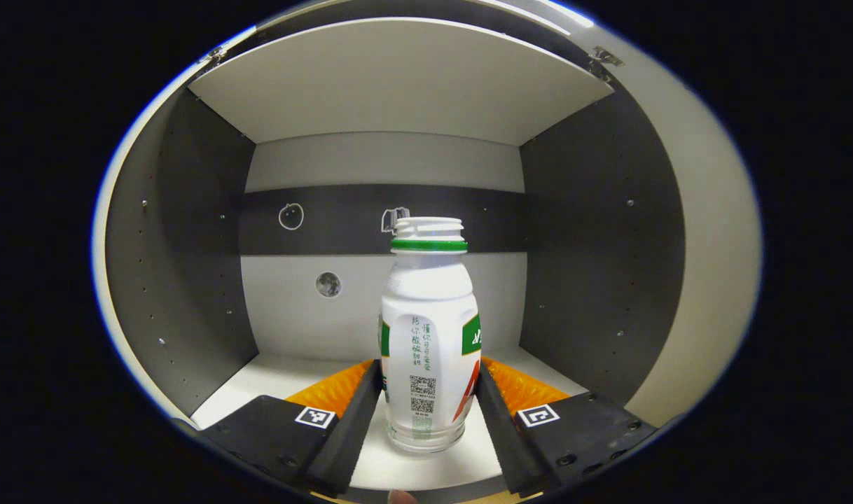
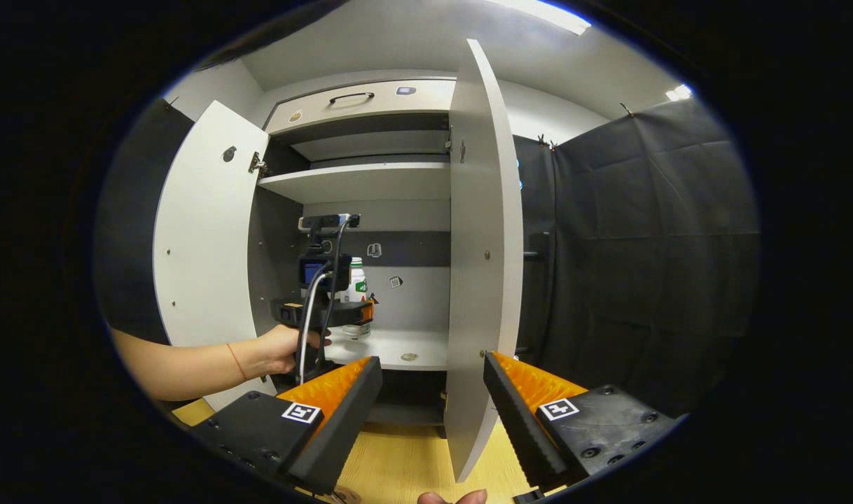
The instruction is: Grasp the bottle in the cabinet with the left hand and place it on the coaster, then close the right door with the right hand and the left door with the left hand.
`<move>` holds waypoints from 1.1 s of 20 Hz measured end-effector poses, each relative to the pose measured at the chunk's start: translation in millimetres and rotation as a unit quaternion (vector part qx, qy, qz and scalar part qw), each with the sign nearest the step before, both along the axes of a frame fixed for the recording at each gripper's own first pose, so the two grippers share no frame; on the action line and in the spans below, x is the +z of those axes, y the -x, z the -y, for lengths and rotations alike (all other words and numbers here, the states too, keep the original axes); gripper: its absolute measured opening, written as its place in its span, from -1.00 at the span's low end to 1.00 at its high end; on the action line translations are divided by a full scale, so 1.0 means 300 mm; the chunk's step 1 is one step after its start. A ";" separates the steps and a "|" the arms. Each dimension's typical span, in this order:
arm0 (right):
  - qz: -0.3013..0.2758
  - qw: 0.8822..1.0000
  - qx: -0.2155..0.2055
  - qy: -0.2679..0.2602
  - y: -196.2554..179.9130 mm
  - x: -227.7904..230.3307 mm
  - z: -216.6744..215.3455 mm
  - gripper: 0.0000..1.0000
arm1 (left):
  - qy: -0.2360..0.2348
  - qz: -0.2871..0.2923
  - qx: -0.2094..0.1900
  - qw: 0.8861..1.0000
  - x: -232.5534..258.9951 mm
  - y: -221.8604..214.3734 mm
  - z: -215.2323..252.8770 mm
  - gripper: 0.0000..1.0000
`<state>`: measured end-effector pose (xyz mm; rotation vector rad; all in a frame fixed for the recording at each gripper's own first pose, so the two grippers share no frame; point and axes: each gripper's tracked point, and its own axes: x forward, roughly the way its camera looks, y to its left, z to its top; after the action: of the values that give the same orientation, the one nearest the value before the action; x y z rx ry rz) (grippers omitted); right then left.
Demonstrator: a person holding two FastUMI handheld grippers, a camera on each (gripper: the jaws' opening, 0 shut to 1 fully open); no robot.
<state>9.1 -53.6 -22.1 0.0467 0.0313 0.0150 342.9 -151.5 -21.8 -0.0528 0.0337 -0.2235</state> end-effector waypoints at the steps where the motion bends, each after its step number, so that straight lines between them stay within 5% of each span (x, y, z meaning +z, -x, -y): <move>1: 0.001 1.000 -0.002 0.000 0.016 0.005 -0.002 0.94 | 0.005 0.002 -0.007 1.000 0.012 0.041 -0.003 0.60; 13: 0.018 0.999 -0.031 0.014 0.116 0.036 -0.001 0.95 | -0.008 0.044 -0.028 0.999 -0.082 0.614 -0.059 0.59; 22: 0.043 0.996 -0.066 0.031 0.105 0.004 0.045 0.95 | 0.009 0.027 -0.008 1.000 -0.452 0.952 -0.052 0.59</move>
<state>-22.5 -67.0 -21.0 -0.0140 -0.0579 -0.1156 57.3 -135.8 -157.3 -0.0639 -0.0209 -0.2408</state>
